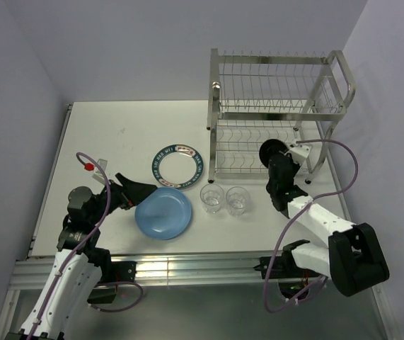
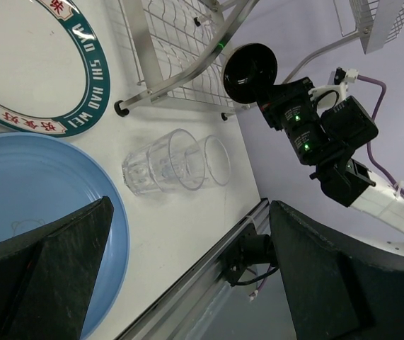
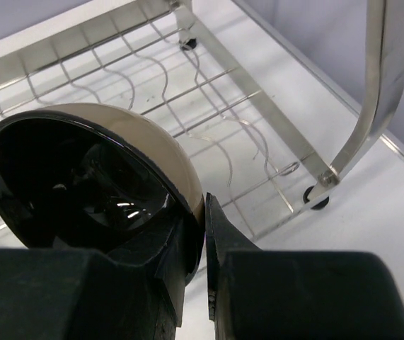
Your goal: Load the mixed dishes into the dish rack
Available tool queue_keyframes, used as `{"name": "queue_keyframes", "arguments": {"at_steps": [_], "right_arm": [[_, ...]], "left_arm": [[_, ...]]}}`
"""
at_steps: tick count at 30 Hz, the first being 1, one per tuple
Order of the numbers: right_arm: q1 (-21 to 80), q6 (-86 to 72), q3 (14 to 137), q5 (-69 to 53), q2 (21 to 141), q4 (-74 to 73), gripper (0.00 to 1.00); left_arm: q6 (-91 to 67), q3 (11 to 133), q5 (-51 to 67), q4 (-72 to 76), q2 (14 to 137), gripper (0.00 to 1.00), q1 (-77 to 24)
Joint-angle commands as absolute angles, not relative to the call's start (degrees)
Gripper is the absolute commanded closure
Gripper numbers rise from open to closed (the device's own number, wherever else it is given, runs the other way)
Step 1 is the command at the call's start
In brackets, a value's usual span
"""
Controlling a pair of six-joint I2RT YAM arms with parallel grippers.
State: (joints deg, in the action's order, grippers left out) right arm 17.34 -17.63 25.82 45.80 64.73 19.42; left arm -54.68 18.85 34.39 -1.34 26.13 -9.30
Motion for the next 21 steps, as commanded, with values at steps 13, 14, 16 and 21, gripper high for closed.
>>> {"name": "queue_keyframes", "arguments": {"at_steps": [13,14,16,21], "right_arm": [[13.3,-4.9,37.3,53.1,82.2,43.4,1.0],[13.4,-3.9,37.9,53.1,83.7,45.6,1.0],[13.5,-0.7,38.6,53.7,85.7,48.1,1.0],[14.1,10.3,39.9,55.5,92.5,59.2,1.0]], "left_arm": [[-51.8,19.9,33.0,0.2,26.5,0.01,-11.2],[-51.6,20.0,33.0,0.2,26.5,0.01,-11.3],[-51.4,20.0,32.8,-1.5,26.5,0.01,-11.5],[-51.7,19.6,32.7,-1.1,26.0,0.01,-11.9]]}}
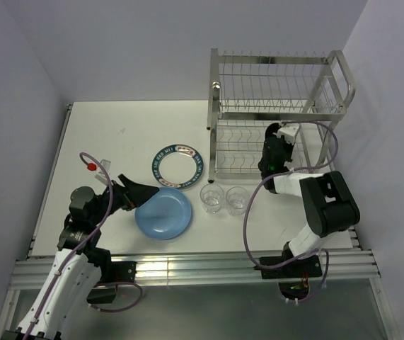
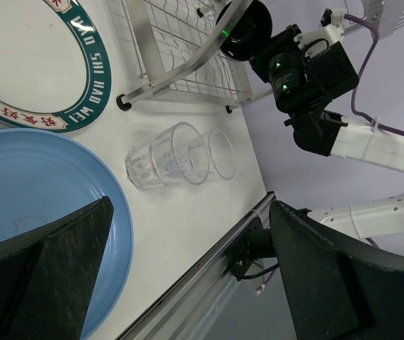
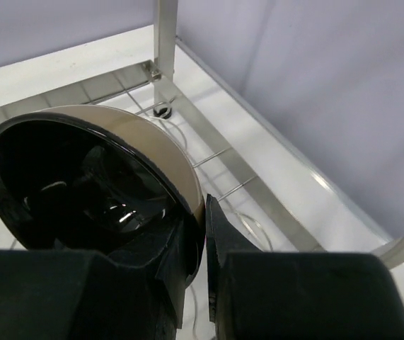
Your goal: Load the mixed dishes into the dish rack
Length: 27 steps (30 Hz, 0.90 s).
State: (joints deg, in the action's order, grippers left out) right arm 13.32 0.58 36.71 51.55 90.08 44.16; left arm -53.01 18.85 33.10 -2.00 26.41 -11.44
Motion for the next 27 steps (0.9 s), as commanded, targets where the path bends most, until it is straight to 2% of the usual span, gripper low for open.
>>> {"name": "queue_keyframes", "arguments": {"at_steps": [1,7,16,27], "right_arm": [[14.6,12.5,40.1,56.0,93.7,61.4,1.0],[17.7,24.0,45.7,63.5,102.6,69.5,1.0],[21.9,55.3,53.9,71.4,118.5,100.6,1.0],[20.8,60.2,60.6,75.6,121.4,101.1,1.0]], "left_arm": [[-51.8,19.3,32.7,-1.0,25.6,0.01,-12.0],[-52.1,17.9,31.9,-1.1,23.8,0.01,-12.0],[-53.2,17.2,31.9,-0.5,21.9,0.01,-13.0],[-54.0,14.6,31.6,-0.5,19.7,0.01,-14.8]]}}
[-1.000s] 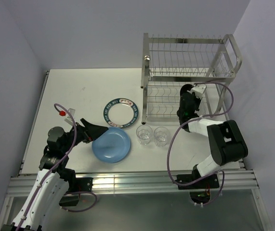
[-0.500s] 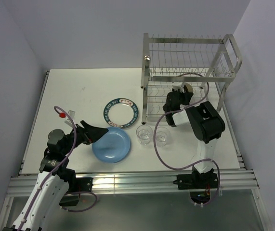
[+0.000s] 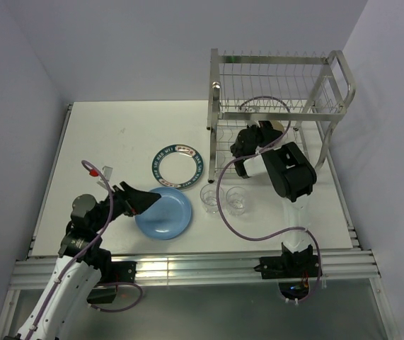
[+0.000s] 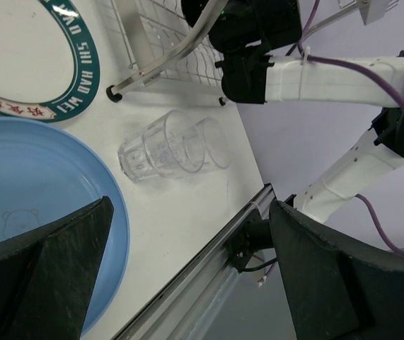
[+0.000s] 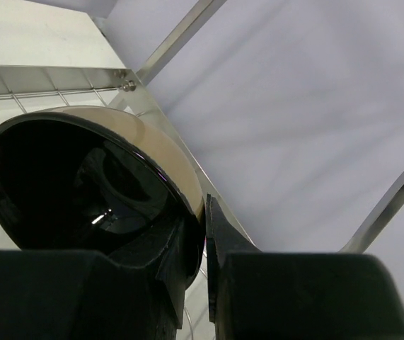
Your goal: Load the mixed dishes into the dish rack
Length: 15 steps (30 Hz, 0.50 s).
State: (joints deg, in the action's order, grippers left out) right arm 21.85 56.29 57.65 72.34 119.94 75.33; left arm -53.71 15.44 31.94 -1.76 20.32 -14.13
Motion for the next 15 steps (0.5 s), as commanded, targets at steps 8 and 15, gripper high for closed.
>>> {"name": "queue_keyframes", "arguments": {"at_steps": [8,15], "right_arm": [[20.8,64.4,64.4,74.4,122.3,101.2,1.0],[19.4,67.2,67.6,73.9,123.4,101.2,1.0]], "left_arm": [[-53.9,14.2,31.0,1.4,19.8,0.01,-15.1],[-54.3,13.5,31.1,1.8,19.7,0.01,-15.1]]}}
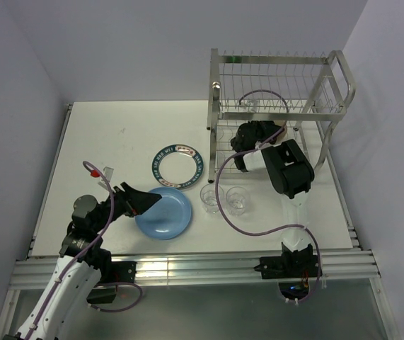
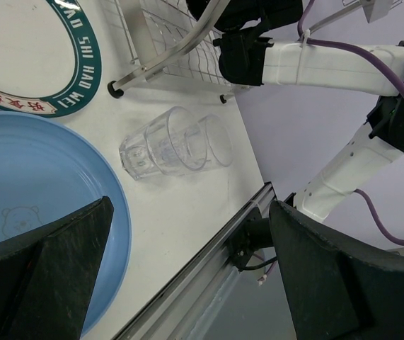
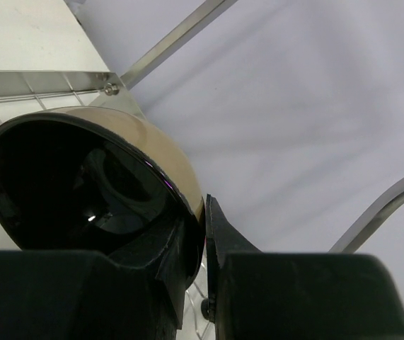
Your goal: Load the mixed dishes into the dish rack
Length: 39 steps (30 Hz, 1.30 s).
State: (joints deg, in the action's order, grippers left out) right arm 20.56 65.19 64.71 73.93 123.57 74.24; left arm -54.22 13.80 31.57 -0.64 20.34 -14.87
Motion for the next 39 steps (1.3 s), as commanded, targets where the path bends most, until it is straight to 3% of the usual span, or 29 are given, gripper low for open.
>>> {"name": "queue_keyframes", "arguments": {"at_steps": [1,27,39], "right_arm": [[19.5,67.4,67.9,73.8,123.3,101.2,1.0],[17.3,77.1,79.0,73.3,133.2,101.2,1.0],[20.1,78.0,76.7,78.6,133.4,101.1,1.0]], "left_arm": [[-54.2,13.7,31.1,1.7,19.8,0.01,-15.1],[-54.4,13.0,30.4,3.3,20.8,0.01,-16.0],[-54.1,14.2,29.5,1.6,20.9,0.01,-16.1]]}}
